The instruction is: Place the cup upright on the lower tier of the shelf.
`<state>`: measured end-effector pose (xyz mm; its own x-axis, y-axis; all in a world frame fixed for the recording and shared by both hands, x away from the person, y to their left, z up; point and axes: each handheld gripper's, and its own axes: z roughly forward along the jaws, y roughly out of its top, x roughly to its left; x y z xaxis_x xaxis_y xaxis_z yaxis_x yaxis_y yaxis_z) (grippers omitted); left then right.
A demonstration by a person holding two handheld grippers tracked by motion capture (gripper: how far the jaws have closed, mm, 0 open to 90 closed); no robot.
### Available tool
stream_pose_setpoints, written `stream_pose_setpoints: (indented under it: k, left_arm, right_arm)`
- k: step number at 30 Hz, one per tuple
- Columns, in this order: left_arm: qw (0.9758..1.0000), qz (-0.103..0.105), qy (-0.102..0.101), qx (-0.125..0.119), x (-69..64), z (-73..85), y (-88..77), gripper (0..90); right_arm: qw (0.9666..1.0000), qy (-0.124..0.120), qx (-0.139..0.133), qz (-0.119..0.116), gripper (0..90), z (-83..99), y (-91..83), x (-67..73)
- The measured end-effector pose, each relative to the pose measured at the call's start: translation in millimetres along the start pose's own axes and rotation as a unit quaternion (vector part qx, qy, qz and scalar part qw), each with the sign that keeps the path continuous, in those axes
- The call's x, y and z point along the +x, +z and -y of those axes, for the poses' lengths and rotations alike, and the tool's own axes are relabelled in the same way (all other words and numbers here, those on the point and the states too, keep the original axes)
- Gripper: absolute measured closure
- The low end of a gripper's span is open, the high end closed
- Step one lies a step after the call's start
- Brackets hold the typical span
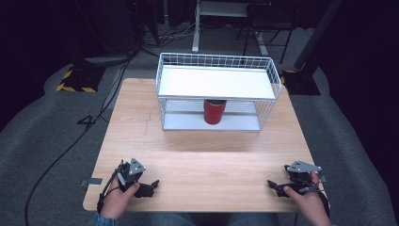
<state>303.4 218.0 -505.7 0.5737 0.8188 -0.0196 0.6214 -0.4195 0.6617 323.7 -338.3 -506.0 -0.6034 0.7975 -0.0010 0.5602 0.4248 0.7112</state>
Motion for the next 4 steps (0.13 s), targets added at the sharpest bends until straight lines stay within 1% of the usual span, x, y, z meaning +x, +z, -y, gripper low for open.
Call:
stream_pose_setpoints:
  k: [3,4]
  left_arm:
    - [1.0000,0.000,0.002,0.000,0.3,-0.1,0.0,0.1]
    - [1.0000,0.000,0.000,0.000,0.0,0.0,0.0,0.1]
  right_arm:
    - [1.0000,0.001,0.001,0.000,0.2,0.3,-0.3,0.3]
    - [1.0000,0.000,0.001,0.000,0.1,0.3,-0.2,0.4]
